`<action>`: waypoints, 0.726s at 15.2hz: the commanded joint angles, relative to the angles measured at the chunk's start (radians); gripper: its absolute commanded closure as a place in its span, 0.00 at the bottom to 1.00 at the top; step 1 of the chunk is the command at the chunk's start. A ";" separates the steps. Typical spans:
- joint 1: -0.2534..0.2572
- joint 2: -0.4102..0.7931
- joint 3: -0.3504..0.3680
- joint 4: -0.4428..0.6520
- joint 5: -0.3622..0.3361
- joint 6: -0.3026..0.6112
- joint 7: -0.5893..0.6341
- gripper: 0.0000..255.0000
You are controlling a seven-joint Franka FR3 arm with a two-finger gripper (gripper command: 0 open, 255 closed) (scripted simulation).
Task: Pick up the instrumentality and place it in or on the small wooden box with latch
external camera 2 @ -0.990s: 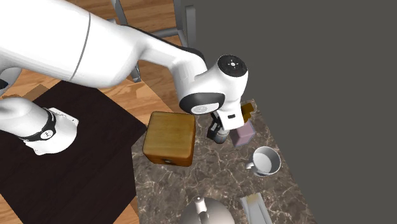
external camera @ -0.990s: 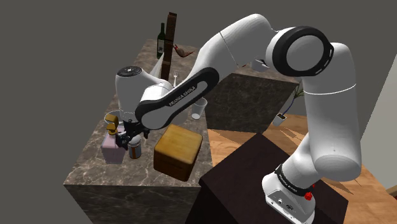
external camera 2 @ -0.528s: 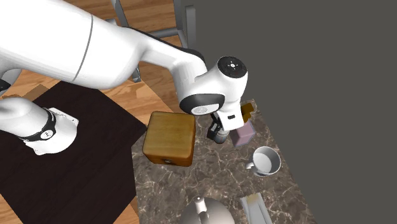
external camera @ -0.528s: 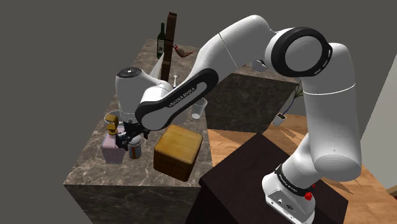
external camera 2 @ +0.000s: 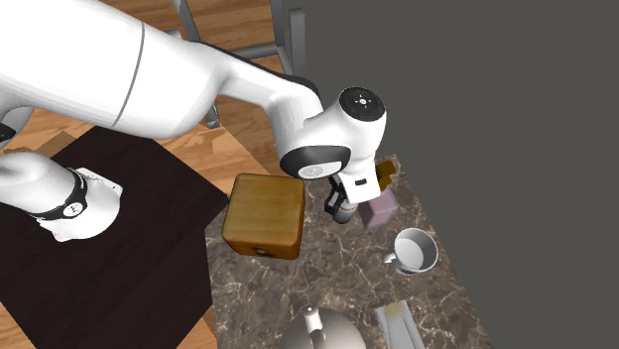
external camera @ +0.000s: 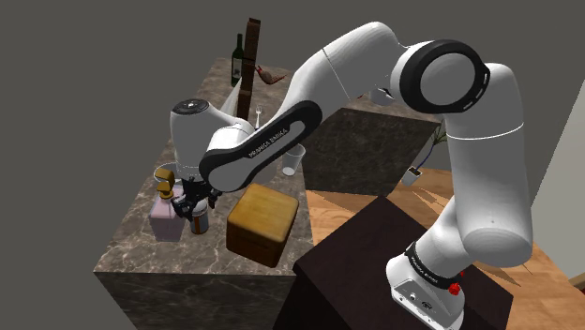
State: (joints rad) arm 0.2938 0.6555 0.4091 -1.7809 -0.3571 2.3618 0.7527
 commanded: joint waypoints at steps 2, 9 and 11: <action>0.000 0.001 -0.001 0.000 0.000 0.000 0.000 1.00; -0.018 -0.063 0.025 -0.001 0.031 -0.060 -0.019 1.00; -0.023 -0.080 0.032 0.001 0.040 -0.078 -0.024 1.00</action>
State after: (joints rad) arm 0.2747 0.5851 0.4376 -1.7793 -0.3214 2.2915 0.7320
